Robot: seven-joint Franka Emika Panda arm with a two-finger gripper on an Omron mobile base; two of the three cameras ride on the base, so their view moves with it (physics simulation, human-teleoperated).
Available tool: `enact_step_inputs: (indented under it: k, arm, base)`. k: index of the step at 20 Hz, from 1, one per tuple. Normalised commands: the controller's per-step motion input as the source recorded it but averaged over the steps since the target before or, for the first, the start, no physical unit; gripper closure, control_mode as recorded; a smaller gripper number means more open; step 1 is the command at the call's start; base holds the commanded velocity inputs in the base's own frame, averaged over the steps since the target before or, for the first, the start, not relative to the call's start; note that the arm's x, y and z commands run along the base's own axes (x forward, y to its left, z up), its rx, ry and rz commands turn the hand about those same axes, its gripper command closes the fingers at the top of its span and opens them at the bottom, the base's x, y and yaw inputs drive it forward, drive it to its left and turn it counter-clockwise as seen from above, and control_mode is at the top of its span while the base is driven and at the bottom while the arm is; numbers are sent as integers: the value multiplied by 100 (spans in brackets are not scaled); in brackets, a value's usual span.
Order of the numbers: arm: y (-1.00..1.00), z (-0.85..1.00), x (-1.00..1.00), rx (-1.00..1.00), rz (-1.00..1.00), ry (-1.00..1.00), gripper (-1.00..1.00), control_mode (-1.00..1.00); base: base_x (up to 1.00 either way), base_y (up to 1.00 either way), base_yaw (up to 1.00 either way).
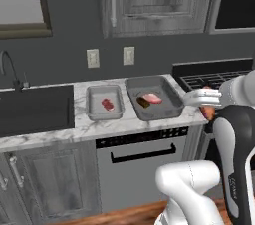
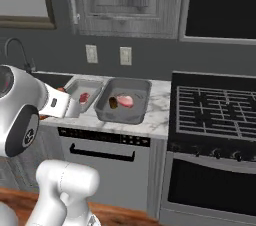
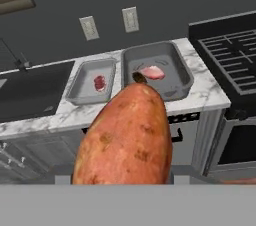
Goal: Place one sweet potato and one steak in each tupperware on the nearby counter, to pack two identical lunches.
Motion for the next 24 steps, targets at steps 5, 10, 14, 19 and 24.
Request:
enact_step_inputs:
  k: [5,10,14,19,24]
  arm:
    - [0,0,0,0,0,0,100,100]
    - [0,0,0,0,0,0,100,100]
    - [0,0,0,0,0,0,100,100]
    - [0,0,0,0,0,0,100,100]
    - [0,0,0,0,0,0,100,100]
  base:
    - [43,83,-15]
    - [36,5,-4]
    - [42,0,0]
    - [63,0,0]
    - [71,8,0]
